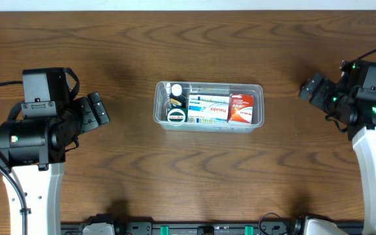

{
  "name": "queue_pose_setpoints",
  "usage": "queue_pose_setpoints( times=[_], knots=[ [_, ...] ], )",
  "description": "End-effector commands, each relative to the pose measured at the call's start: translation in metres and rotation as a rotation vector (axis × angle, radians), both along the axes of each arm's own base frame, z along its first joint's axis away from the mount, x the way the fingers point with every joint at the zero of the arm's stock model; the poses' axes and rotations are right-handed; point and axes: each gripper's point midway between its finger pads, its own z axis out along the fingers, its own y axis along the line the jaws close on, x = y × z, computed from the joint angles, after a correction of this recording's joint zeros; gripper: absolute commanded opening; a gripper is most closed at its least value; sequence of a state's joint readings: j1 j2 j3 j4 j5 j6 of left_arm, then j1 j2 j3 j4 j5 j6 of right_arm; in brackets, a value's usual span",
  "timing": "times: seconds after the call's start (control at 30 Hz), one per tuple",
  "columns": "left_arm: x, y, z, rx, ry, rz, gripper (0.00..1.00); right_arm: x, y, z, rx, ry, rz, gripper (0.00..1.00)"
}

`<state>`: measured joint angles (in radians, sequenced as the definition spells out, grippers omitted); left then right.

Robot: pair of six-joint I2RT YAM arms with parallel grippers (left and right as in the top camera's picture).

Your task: Pack container

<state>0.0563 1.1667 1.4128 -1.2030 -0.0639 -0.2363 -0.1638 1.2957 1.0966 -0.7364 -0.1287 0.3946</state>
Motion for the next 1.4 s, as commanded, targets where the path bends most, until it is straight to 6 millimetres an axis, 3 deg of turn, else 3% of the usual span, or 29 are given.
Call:
queue_pose_setpoints(
  times=[0.0,0.13,0.23,0.33,0.53,0.8,1.1,1.37],
  knots=[
    [0.002,0.004,0.008,0.014,-0.019,0.014,0.98,-0.018,0.004,0.036,-0.153,-0.096,0.060,0.99],
    [0.002,0.004,0.008,0.014,-0.019,0.014,0.98,-0.043,0.015,0.066,-0.304,-0.232,0.157,0.99],
    [0.002,0.004,0.008,0.014,-0.019,0.014,0.98,-0.065,0.021,0.070,-0.359,-0.319,0.208,0.99],
    [0.002,0.004,0.008,0.014,-0.019,0.014,0.98,-0.090,0.021,0.050,-0.362,-0.337,0.204,0.99],
    [0.002,0.004,0.008,0.014,-0.019,0.014,0.98,-0.119,0.025,-0.017,-0.347,-0.349,0.219,0.99],
    [0.002,0.004,0.008,0.014,-0.019,0.014,0.98,-0.132,0.033,-0.060,-0.331,-0.438,0.239,0.99],
    [0.002,0.004,0.008,0.014,-0.019,0.014,0.98,-0.133,0.037,-0.077,-0.328,-0.482,0.252,0.99],
    [0.002,0.004,0.008,0.014,-0.019,0.014,0.98,-0.132,0.037,-0.076,-0.329,-0.487,0.251,0.99]
  ],
)
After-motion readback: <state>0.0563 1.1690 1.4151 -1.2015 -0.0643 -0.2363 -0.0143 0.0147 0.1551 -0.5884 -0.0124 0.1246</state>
